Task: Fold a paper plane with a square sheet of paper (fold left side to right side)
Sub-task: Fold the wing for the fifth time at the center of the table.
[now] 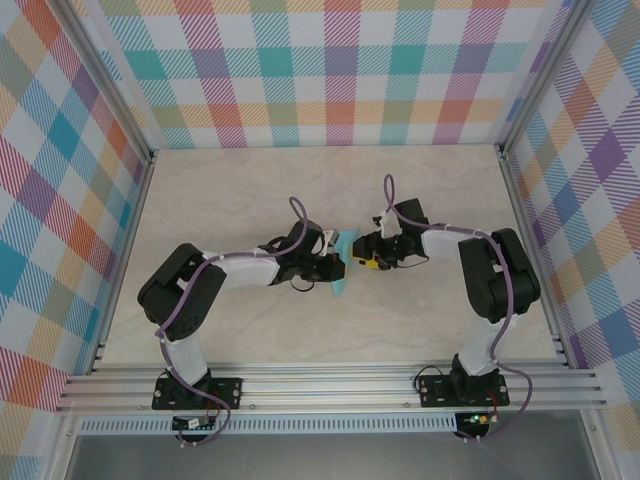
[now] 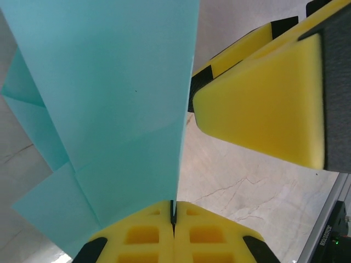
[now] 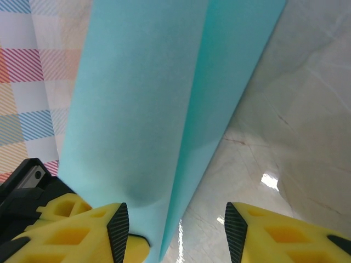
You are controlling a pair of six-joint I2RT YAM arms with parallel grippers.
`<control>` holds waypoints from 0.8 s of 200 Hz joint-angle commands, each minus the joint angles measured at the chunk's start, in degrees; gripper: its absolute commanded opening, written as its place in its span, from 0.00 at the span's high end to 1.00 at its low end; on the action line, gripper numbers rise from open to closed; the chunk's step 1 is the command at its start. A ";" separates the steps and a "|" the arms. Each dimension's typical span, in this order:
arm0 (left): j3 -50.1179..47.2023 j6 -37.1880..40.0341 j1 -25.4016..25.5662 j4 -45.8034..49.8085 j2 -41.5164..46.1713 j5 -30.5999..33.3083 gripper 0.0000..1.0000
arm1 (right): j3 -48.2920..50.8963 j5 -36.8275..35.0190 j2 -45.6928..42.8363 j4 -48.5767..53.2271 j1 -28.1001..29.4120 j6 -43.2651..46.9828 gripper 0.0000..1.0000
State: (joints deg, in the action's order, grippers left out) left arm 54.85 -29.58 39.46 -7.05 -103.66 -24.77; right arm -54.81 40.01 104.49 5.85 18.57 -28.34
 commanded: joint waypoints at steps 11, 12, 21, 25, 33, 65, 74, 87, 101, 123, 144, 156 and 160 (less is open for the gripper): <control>-1.97 -3.67 -2.05 -5.41 -1.42 -3.22 1.00 | -2.00 0.62 1.90 -2.93 0.59 -1.66 0.49; -2.00 -3.74 -2.08 -5.55 -1.49 -3.28 1.00 | -2.07 0.65 1.92 -2.94 0.64 -1.65 0.49; -2.29 -4.35 -2.49 -6.25 -1.84 -3.81 1.00 | -2.63 0.77 2.61 -2.74 0.84 -1.81 0.49; -2.35 -4.58 -2.61 -6.60 -2.00 -4.13 1.00 | -2.95 0.68 2.85 -2.56 0.95 -1.80 0.49; -2.58 -5.10 -2.93 -7.45 -2.30 -4.56 1.00 | -3.55 0.32 3.32 -2.19 1.24 -1.80 0.50; -2.64 -6.15 -3.51 -8.57 -3.59 -5.78 1.00 | -5.42 -0.89 5.13 -0.53 2.17 -1.52 0.52; -2.60 -6.23 -3.60 -8.60 -3.69 -5.87 1.00 | -5.64 -1.21 5.57 -0.51 2.24 -1.71 0.52; -2.71 -6.47 -3.69 -9.02 -3.99 -6.12 1.00 | -6.15 -1.38 6.15 -0.17 2.34 -1.89 0.54; -2.81 -6.78 -3.86 -9.33 -4.29 -6.33 1.00 | -6.77 -1.50 6.88 0.34 2.52 -1.86 0.55; -2.99 -7.36 -4.17 -9.99 -4.76 -6.73 1.00 | -7.46 -1.84 7.86 0.71 2.88 -2.15 0.57; -3.24 -7.98 -4.48 -10.76 -5.13 -7.02 1.00 | -8.52 -3.02 8.65 2.47 3.20 -2.11 0.60; -3.43 -8.30 -4.65 -11.15 -5.29 -7.12 1.00 | -8.95 -3.43 8.93 3.17 3.23 -2.15 0.61; -3.58 -8.42 -4.73 -11.53 -5.33 -7.21 1.00 | -9.07 -3.64 9.04 3.48 3.27 -2.20 0.61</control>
State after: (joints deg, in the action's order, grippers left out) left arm 52.62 -36.84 36.01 -15.88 -108.20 -30.85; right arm -62.06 37.50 112.40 6.74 21.19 -30.28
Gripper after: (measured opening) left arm 0.033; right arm 0.399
